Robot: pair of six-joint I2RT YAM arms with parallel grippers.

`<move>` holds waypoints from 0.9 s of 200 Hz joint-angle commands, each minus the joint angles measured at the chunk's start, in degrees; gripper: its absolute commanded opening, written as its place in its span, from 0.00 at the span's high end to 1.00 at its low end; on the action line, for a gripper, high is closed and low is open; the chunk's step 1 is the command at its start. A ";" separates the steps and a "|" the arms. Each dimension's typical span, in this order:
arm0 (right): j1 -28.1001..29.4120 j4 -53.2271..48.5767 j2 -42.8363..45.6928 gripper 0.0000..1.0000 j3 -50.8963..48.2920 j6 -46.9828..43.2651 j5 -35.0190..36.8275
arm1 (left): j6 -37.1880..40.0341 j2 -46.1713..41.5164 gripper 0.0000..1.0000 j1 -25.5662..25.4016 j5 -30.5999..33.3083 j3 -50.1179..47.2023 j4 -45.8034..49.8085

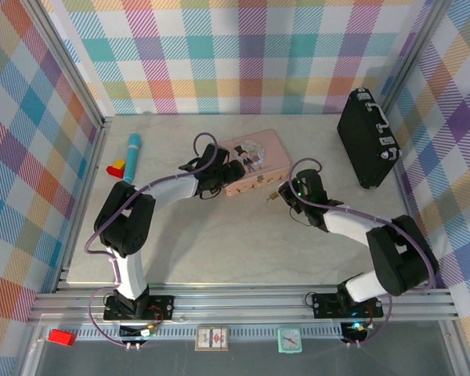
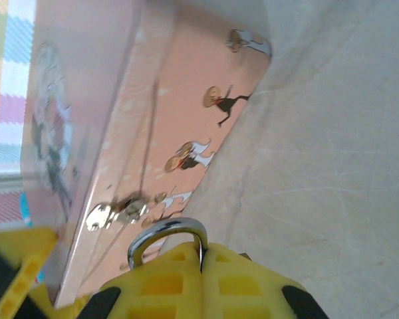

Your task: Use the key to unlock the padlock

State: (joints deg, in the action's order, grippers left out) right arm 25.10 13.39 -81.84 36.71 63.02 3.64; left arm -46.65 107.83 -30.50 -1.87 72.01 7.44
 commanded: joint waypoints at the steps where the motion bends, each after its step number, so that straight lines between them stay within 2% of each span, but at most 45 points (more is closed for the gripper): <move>1: -0.32 -10.03 3.81 1.00 2.53 -10.50 -2.41 | 2.97 2.85 0.16 2.77 1.11 1.77 5.73; 13: -0.27 -13.41 5.77 1.00 2.93 -13.34 -3.23 | 5.00 3.44 0.14 3.91 -1.50 4.63 7.86; 24: -0.32 -17.07 8.12 1.00 3.24 -15.53 -3.33 | 6.93 4.09 0.15 5.33 -5.22 9.03 15.28; 39: -0.32 -22.14 11.43 1.00 3.62 -19.18 -3.70 | 9.22 0.67 0.14 6.53 -7.73 8.53 17.83; 72: -0.32 -33.66 15.64 1.00 5.11 -25.36 -4.30 | 13.58 -11.85 0.09 7.23 -3.67 0.20 18.85; 103: -0.23 -43.83 16.34 1.00 7.17 -28.26 -4.70 | 15.21 -24.43 0.08 7.30 -1.25 -12.50 14.48; 145: -0.23 -53.31 19.50 1.00 7.16 -27.10 -1.94 | 15.99 -40.61 0.07 7.56 4.51 -27.25 12.43; 180: -0.23 -56.83 17.40 1.00 5.81 -24.38 -0.07 | 17.40 -49.87 0.05 7.56 5.81 -33.40 12.64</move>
State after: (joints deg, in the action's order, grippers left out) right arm 25.08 -37.93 -63.26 42.15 37.06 1.58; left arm -31.62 62.74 -23.11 1.50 40.99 20.88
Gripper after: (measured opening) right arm 0.064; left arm 0.940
